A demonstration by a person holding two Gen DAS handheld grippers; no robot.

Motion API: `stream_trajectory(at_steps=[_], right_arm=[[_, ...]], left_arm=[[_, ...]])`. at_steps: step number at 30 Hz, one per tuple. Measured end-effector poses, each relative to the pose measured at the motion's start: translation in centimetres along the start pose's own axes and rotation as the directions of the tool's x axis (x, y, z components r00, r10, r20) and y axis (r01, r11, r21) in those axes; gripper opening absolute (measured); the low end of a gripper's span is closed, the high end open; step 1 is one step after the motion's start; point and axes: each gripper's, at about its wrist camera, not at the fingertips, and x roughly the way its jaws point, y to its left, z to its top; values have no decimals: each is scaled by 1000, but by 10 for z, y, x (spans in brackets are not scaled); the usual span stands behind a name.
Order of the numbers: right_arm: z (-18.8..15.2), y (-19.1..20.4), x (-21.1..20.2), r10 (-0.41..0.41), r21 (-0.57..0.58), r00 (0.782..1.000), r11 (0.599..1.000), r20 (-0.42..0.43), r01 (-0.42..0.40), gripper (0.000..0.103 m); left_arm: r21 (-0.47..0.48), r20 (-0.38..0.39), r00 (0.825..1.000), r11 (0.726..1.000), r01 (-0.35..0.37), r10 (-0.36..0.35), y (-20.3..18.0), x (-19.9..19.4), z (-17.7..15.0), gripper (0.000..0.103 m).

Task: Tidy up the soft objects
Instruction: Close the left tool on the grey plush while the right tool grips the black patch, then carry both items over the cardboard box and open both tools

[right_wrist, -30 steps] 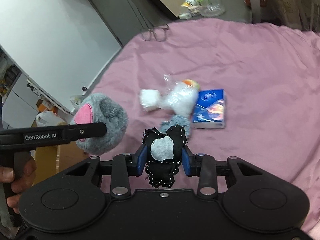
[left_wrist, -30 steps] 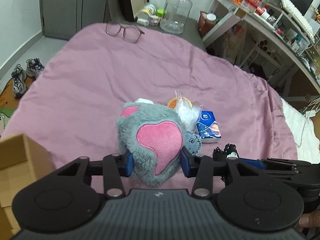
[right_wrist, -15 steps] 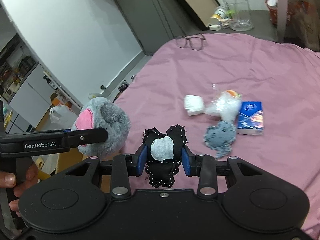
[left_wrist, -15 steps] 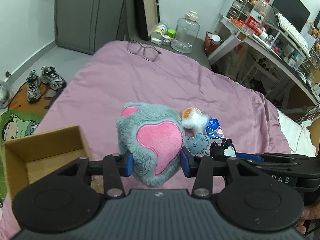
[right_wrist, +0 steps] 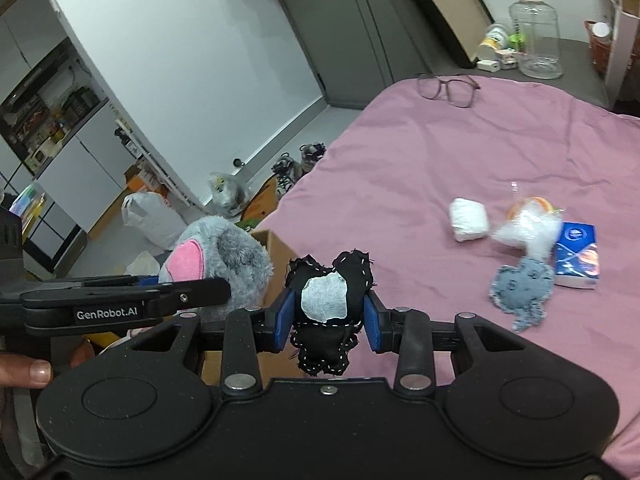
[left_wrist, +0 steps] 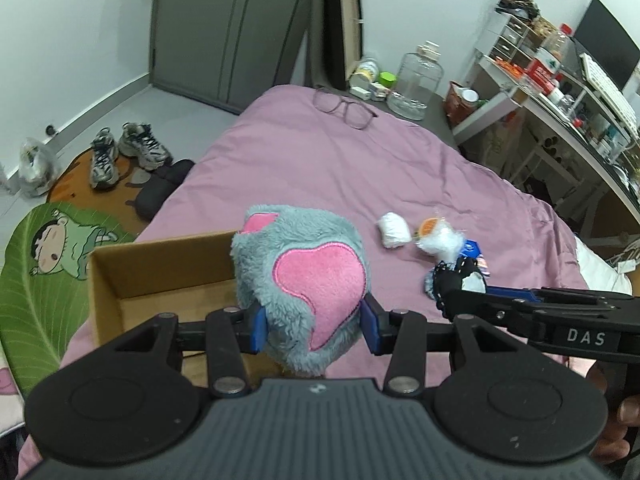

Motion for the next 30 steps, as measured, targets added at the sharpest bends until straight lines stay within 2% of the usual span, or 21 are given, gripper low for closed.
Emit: stream_trajectory(at_steps=[17, 25, 30], right_arm=[[-2, 49, 39, 62, -22, 998, 998, -31, -63, 36], [-1, 66, 59, 100, -35, 993, 994, -55, -102, 36], [1, 74, 74, 111, -32, 991, 993, -77, -114, 36]], left_arm=[[-53, -43, 997, 996, -68, 66, 68, 4, -18, 45], [-1, -75, 994, 997, -81, 80, 85, 19, -14, 46], [-11, -103, 992, 998, -68, 67, 92, 32, -17, 47]])
